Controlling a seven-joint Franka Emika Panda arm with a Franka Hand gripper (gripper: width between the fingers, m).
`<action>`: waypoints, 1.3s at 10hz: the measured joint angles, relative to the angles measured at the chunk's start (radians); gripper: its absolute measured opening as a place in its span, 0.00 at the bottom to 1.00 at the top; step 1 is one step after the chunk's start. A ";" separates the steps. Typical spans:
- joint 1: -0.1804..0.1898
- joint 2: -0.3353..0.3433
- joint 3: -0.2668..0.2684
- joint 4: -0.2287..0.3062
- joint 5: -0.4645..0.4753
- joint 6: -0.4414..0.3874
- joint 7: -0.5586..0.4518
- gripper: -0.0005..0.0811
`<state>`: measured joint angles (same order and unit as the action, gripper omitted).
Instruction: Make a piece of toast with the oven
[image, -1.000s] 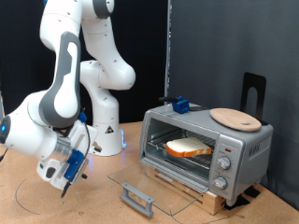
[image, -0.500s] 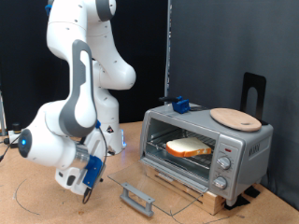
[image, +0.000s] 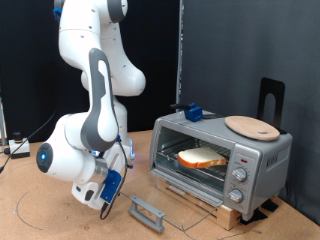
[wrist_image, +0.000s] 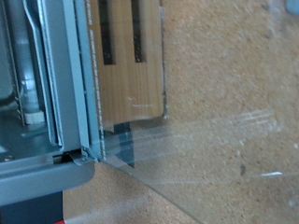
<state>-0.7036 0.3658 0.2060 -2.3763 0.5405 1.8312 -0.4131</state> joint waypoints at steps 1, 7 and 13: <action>-0.003 -0.006 0.001 0.002 0.011 -0.030 -0.012 0.99; -0.038 -0.130 0.027 0.025 0.029 -0.331 -0.078 0.99; -0.014 -0.280 0.101 -0.044 0.085 -0.408 -0.079 0.99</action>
<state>-0.7177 0.0854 0.3070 -2.4200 0.6258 1.4230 -0.4924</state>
